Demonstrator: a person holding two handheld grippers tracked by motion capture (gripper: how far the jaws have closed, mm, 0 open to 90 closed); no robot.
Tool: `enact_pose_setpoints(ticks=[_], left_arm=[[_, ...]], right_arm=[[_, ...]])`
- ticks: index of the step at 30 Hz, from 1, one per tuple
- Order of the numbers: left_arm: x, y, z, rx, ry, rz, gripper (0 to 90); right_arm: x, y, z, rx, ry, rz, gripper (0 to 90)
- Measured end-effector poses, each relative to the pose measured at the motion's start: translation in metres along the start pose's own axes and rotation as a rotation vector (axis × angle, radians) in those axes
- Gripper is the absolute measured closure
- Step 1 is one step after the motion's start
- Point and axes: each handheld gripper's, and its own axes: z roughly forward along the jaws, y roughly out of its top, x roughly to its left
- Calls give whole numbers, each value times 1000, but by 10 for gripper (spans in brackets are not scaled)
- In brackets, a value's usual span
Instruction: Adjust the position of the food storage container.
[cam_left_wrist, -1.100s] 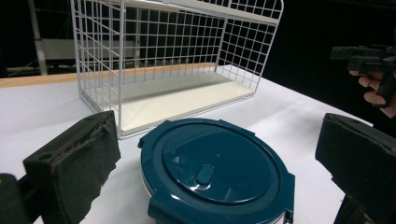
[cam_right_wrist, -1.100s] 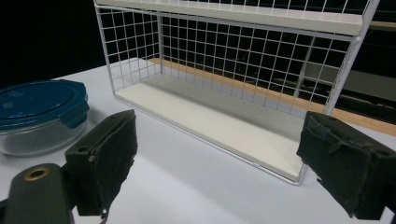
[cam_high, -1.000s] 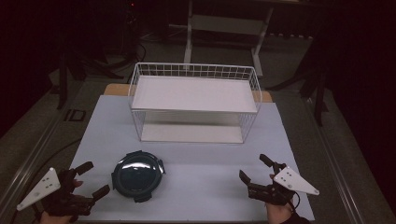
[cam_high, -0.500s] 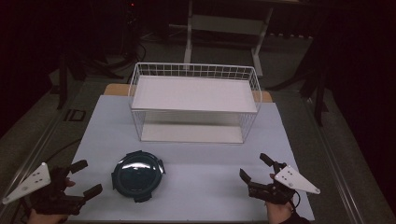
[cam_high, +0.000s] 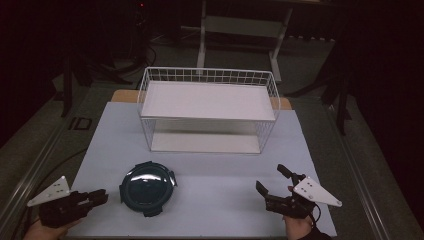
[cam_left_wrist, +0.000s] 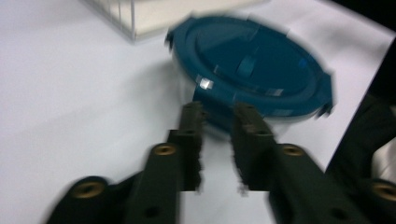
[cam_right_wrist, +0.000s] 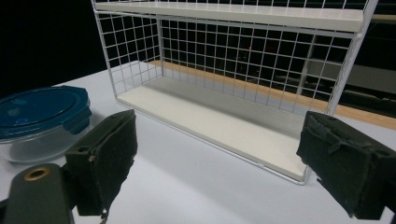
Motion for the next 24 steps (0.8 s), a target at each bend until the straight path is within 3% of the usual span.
enact_pose_setpoints(ticks=[2, 10, 13, 15, 24], left_arm=[[-1, 0, 6, 31, 2, -1, 891], [-2, 5, 27, 89, -6, 5, 898], [-3, 5, 29, 91, 0, 7, 898], [-2, 11, 29, 64, -5, -7, 898], [-3, 22, 42, 94, -5, 5, 899]], right_arm=[[0, 0, 0, 2, 2, -1, 115], [-2, -1, 0, 4, 6, 10, 116], [-3, -1, 0, 9, 11, 12, 116], [-3, -2, 0, 15, 13, 9, 116], [-1, -2, 2, 24, 24, 6, 116]])
